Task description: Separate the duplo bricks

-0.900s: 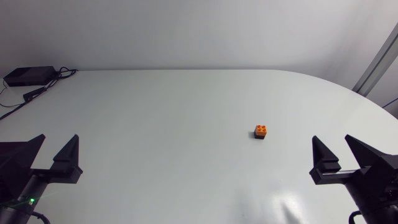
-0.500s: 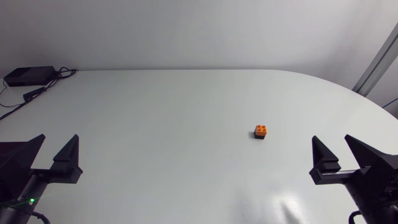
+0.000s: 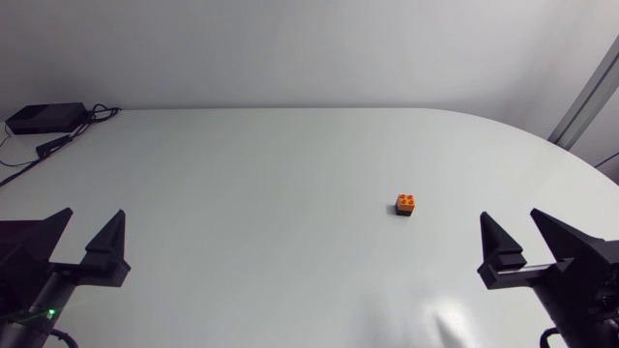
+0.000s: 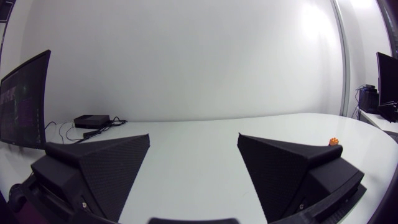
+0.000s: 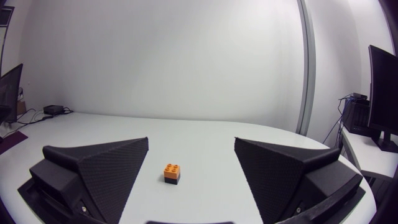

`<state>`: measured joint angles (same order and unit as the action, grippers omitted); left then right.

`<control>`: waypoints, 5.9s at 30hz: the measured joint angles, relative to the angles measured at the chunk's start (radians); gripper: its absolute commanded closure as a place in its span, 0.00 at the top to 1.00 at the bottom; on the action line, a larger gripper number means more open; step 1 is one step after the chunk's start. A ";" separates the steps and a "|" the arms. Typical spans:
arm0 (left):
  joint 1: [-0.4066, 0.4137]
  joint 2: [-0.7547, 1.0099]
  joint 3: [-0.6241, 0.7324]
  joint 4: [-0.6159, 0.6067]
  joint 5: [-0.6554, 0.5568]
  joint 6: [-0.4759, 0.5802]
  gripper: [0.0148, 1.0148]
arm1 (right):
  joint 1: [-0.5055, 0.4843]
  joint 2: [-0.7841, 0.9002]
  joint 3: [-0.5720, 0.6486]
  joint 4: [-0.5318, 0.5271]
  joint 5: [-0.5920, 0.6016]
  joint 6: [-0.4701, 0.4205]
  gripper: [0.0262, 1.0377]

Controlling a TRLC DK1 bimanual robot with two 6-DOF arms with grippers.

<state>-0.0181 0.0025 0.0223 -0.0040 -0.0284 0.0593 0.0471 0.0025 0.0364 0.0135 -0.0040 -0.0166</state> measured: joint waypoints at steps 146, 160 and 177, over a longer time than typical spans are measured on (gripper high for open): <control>-0.478 1.402 0.776 0.053 0.705 0.323 0.95 | 0.115 1.781 1.484 -1.004 -0.978 0.038 0.17; -0.524 1.524 0.809 0.231 0.629 0.344 0.91 | 0.135 1.781 1.413 -1.003 -1.090 -0.003 0.17; -0.578 1.564 0.887 0.255 0.622 0.320 0.85 | 0.130 1.790 1.386 -0.920 -1.119 -0.007 0.17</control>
<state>-0.5957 1.5665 0.9096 0.2512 0.5938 0.3798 0.1768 1.7927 1.4220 -0.9062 -1.1229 -0.0235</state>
